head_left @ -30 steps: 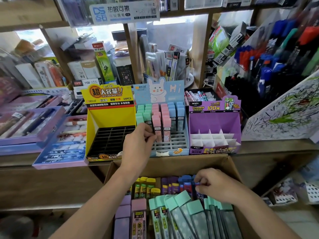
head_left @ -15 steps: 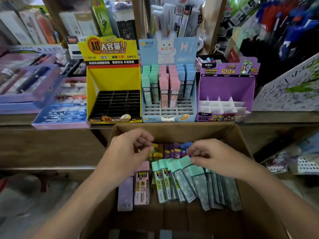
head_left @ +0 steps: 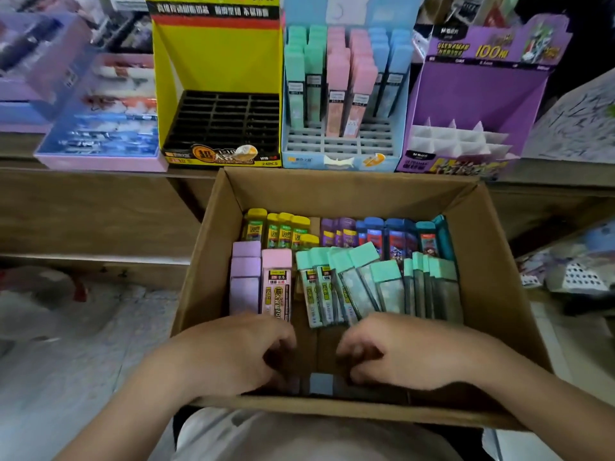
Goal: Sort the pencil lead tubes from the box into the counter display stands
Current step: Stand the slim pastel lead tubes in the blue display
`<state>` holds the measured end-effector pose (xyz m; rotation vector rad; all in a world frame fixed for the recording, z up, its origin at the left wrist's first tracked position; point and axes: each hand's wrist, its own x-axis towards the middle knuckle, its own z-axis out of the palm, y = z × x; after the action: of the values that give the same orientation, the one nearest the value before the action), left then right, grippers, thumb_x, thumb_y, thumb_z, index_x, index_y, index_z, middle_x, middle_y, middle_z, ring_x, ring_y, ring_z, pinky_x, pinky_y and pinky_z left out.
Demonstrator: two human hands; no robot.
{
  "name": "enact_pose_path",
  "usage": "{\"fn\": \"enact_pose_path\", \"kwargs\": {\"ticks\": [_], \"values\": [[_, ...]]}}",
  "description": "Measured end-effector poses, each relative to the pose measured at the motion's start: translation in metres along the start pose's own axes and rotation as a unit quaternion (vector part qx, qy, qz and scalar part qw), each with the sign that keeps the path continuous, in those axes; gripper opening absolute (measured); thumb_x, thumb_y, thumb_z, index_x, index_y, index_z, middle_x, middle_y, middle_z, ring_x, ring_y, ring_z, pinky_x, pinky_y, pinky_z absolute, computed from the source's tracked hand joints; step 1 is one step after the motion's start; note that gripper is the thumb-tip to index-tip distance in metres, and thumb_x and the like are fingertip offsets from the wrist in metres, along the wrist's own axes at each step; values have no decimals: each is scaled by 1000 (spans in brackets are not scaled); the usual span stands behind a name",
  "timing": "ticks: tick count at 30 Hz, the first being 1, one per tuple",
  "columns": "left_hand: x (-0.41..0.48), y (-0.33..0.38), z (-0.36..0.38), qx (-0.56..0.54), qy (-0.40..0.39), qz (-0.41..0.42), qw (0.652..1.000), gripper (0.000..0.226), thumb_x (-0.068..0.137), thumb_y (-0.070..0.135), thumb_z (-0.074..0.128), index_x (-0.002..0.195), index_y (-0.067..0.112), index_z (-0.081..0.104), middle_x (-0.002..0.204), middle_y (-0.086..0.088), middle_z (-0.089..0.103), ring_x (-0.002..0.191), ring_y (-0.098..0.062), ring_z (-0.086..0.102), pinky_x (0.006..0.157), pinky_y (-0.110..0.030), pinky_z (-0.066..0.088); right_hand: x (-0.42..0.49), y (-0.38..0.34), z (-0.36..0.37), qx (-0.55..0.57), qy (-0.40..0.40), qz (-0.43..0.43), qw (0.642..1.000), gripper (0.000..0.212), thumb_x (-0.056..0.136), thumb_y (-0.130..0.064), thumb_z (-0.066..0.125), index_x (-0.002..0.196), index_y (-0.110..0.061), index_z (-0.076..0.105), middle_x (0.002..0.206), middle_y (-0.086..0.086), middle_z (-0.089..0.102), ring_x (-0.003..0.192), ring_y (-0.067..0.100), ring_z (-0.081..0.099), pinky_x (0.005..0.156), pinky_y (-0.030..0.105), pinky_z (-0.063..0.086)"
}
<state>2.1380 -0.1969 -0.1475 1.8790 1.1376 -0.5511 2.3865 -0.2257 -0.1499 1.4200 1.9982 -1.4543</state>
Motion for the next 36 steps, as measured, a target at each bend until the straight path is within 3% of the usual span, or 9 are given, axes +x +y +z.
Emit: {"fn": "enact_pose_path", "kwargs": {"ticks": [2,6,11,14,17,24,28,32,36], "values": [[0,3,3,16,-6,-5,1000,44,86,48,74,126,46,55,112,24,51,101,3,50,75,-8,37,1,-2,5,-17,-29,4,999,31,100,-35,63,131,-32,64,126,-14,65,104,4,60,85,25,48],[1,5,4,24,-10,-20,999,42,88,45,73,127,41,57,110,21,50,103,-3,52,85,-21,45,3,-4,6,-27,-54,19,998,40,101,-35,63,140,-28,59,138,-10,60,121,13,57,101,35,50],[1,5,5,22,-15,-20,999,42,89,42,73,127,42,57,107,22,49,99,-2,49,77,-17,40,8,-1,9,-17,-79,28,996,30,99,-35,66,125,-20,67,118,0,69,103,18,65,84,36,54],[3,6,5,30,-13,-17,999,41,89,39,73,128,39,59,118,16,56,103,-3,51,85,-20,43,9,0,11,-25,-88,34,995,28,99,-39,65,117,-18,67,109,5,69,97,22,66,86,45,55],[6,7,6,44,-26,7,999,28,90,36,70,118,33,67,108,17,60,96,-2,54,74,-18,43,9,-1,10,-31,-90,35,995,33,98,-45,65,119,-19,63,112,4,67,99,23,64,89,48,55],[9,2,9,34,-37,28,998,20,91,47,66,108,38,60,110,18,57,96,1,53,76,-22,43,8,2,9,74,-65,39,994,21,103,-41,56,119,-34,68,111,-14,66,104,8,61,87,28,48],[8,1,11,26,-31,37,998,21,92,52,64,105,40,54,97,23,51,86,7,49,65,-18,34,8,1,10,104,-82,51,990,24,105,-42,50,117,-30,68,110,-7,67,107,14,61,92,34,47],[7,0,8,-23,11,32,999,23,86,56,69,101,44,57,95,23,58,91,7,53,67,-18,38,6,1,8,185,-77,57,978,28,101,-49,56,118,-30,68,104,-6,65,100,13,59,87,33,44],[6,3,1,-112,44,36,992,31,76,68,70,97,46,61,92,27,67,83,8,60,67,-20,44,5,5,4,272,-64,40,959,24,98,-36,66,117,-21,69,102,-5,65,94,9,58,86,28,42]]}}
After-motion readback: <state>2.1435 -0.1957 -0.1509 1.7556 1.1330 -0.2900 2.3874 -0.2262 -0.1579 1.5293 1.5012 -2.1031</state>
